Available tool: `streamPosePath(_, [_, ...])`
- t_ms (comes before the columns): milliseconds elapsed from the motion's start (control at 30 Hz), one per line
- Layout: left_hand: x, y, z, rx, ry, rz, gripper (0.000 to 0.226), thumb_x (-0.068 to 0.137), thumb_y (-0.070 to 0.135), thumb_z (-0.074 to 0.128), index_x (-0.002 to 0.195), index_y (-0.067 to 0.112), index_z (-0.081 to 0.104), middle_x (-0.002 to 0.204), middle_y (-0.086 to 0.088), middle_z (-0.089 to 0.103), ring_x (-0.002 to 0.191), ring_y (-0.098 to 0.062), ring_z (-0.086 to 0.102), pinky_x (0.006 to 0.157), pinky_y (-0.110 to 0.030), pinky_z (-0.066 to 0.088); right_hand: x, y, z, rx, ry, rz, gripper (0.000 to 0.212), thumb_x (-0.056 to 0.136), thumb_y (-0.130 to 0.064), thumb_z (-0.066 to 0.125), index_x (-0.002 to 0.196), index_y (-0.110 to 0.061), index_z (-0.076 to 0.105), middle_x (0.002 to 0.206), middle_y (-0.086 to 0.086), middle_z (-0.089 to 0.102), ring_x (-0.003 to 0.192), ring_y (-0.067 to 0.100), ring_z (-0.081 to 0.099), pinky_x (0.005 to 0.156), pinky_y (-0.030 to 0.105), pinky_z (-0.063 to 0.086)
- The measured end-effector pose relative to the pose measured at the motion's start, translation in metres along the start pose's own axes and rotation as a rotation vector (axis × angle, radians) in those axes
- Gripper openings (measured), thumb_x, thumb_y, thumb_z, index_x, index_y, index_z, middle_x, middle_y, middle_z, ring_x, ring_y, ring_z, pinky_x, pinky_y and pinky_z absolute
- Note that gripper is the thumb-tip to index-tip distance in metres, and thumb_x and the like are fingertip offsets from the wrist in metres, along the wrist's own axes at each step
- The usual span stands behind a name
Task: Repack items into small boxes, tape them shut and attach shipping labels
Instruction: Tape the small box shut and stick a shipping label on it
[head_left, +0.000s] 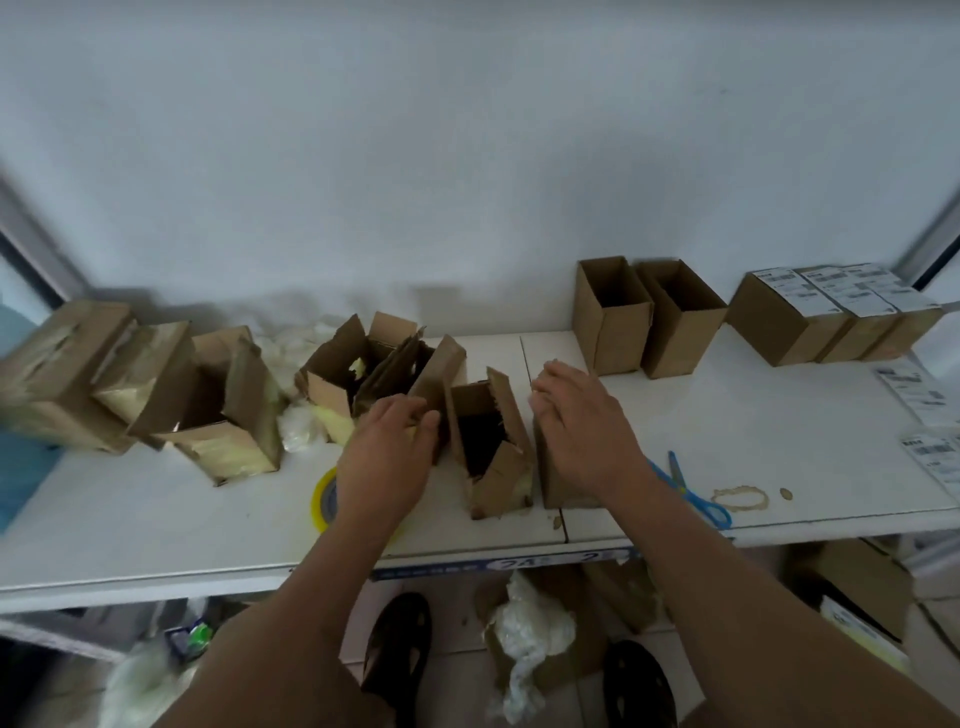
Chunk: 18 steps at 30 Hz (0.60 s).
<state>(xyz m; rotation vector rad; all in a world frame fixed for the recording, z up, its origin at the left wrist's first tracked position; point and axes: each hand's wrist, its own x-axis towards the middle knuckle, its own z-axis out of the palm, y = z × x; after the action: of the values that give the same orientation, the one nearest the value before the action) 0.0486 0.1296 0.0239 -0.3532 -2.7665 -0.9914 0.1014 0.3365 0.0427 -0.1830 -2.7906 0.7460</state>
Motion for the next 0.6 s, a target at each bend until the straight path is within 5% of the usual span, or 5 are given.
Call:
streamPosePath(67, [-0.007, -0.023, -0.008, 0.038, -0.02, -0.163, 0.03, 0.099, 0.038, 0.047, 0.117, 0.022, 0.064, 0.121, 0.001, 0.06, 0.107, -0.023, 0.057, 0.083, -0.033, 0.044, -0.007, -0.016, 0.005, -0.008, -0.011, -0.031, 0.038, 0.104, -0.036, 0.036, 0.134, -0.022, 0.055, 0.151, -0.004, 0.04, 0.141, 0.012, 0.031, 0.117, 0.035, 0.023])
streamPosePath(167, [-0.014, -0.052, -0.011, 0.296, -0.283, -0.241, 0.03, 0.096, 0.039, 0.045, 0.109, 0.018, 0.062, 0.114, -0.006, 0.062, 0.11, -0.029, 0.056, 0.092, -0.041, 0.047, -0.015, -0.035, 0.015, -0.007, -0.034, -0.042, 0.037, 0.103, -0.038, 0.038, 0.131, -0.023, 0.057, 0.151, -0.005, 0.038, 0.141, 0.012, 0.029, 0.118, 0.039, 0.023])
streamPosePath(300, [-0.027, -0.072, -0.001, 0.545, -0.599, -0.183, 0.046, 0.092, 0.055, 0.049, 0.129, 0.027, 0.054, 0.135, 0.003, 0.052, 0.137, -0.022, 0.034, 0.115, -0.047, 0.02, -0.023, -0.05, 0.026, -0.026, -0.044, -0.058, 0.037, 0.103, -0.04, 0.039, 0.132, -0.025, 0.057, 0.152, -0.004, 0.037, 0.142, 0.013, 0.027, 0.118, 0.035, 0.016])
streamPosePath(433, [-0.042, -0.083, 0.005, 0.659, -0.519, -0.09, 0.023, 0.093, 0.039, 0.05, 0.107, 0.028, 0.065, 0.113, 0.007, 0.064, 0.128, -0.019, 0.045, 0.114, -0.047, 0.021, -0.033, -0.055, 0.029, -0.054, -0.055, -0.069, 0.037, 0.103, -0.04, 0.039, 0.132, -0.026, 0.057, 0.152, -0.006, 0.036, 0.142, 0.013, 0.027, 0.116, 0.031, 0.015])
streamPosePath(600, [-0.055, -0.064, -0.013, 0.491, -0.444, -0.124, 0.014, 0.092, 0.037, 0.051, 0.083, 0.028, 0.055, 0.093, 0.008, 0.064, 0.097, -0.016, 0.06, 0.084, -0.032, 0.04, -0.047, -0.053, 0.032, -0.008, -0.038, -0.064, 0.035, 0.103, -0.036, 0.042, 0.132, -0.023, 0.057, 0.142, -0.007, 0.045, 0.133, 0.01, 0.034, 0.112, 0.024, 0.022])
